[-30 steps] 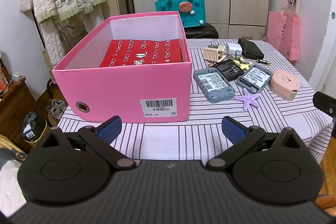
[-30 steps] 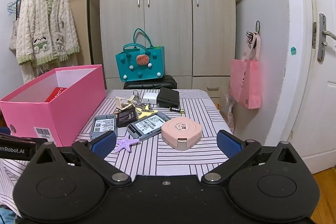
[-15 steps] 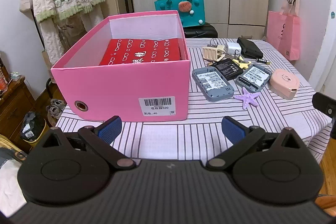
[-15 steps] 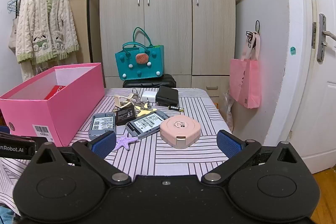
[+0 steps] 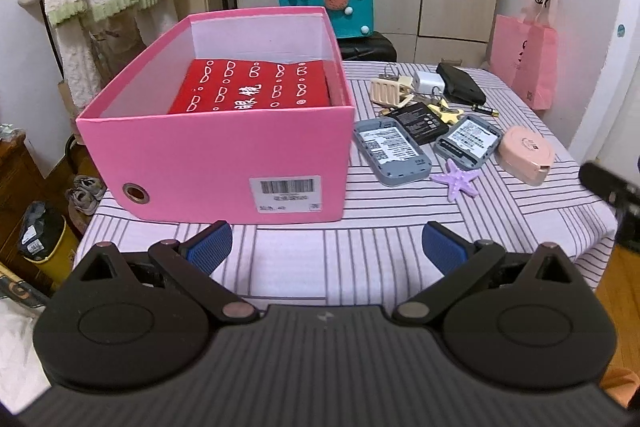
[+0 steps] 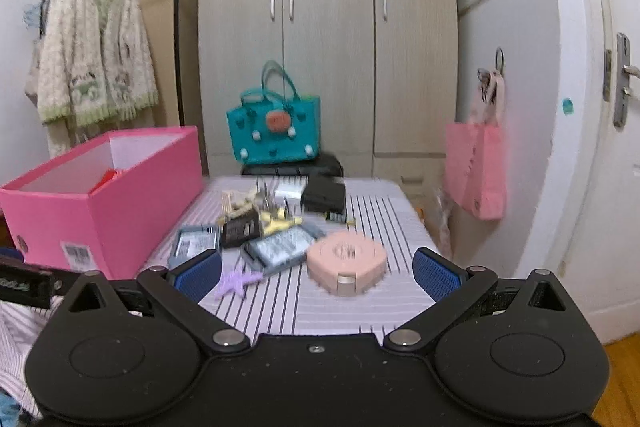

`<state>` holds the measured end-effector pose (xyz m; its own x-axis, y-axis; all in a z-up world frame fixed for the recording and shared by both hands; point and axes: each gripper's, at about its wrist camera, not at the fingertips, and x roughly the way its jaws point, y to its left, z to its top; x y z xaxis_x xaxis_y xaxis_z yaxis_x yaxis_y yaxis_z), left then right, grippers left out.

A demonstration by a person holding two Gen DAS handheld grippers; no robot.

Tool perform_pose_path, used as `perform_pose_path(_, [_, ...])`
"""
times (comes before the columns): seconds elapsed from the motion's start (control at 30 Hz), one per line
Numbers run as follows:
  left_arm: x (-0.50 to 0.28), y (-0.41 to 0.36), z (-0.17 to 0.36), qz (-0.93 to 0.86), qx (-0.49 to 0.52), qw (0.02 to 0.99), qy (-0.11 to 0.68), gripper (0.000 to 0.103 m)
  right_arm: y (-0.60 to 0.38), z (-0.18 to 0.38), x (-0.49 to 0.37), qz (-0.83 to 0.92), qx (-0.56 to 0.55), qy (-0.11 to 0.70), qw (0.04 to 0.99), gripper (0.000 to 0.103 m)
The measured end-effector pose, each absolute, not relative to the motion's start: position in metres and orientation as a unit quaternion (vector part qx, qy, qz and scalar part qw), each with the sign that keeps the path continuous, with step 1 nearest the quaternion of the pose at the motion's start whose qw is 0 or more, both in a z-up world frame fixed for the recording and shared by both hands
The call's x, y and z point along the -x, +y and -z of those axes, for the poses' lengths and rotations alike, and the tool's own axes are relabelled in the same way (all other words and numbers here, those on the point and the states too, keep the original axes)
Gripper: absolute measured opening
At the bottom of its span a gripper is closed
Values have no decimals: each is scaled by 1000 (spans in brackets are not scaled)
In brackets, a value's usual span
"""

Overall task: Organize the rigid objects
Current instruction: 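Grasp the pink round tape measure with the right gripper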

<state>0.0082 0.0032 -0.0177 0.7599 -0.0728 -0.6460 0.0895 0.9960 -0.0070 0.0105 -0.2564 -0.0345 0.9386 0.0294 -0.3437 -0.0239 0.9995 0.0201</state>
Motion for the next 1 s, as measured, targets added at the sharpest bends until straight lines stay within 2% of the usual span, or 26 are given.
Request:
perform_pose_path(0.37, [-25, 51, -18, 65, -52, 935, 346, 100, -281, 60, -83, -50, 11, 253, 966, 103])
perform_pose_path(0.57, [-34, 70, -51, 96, -89, 930, 344, 100, -295, 82, -122, -39, -25, 308, 950, 101])
perform_pose_path(0.73, [-67, 89, -61, 88, -88, 920, 372, 100, -296, 94, -142, -38, -32, 335, 941, 100])
perform_pose_path(1.0, [-130, 109, -67, 57, -146, 904, 397, 99, -287, 100, -167, -29, 13, 350, 936, 100])
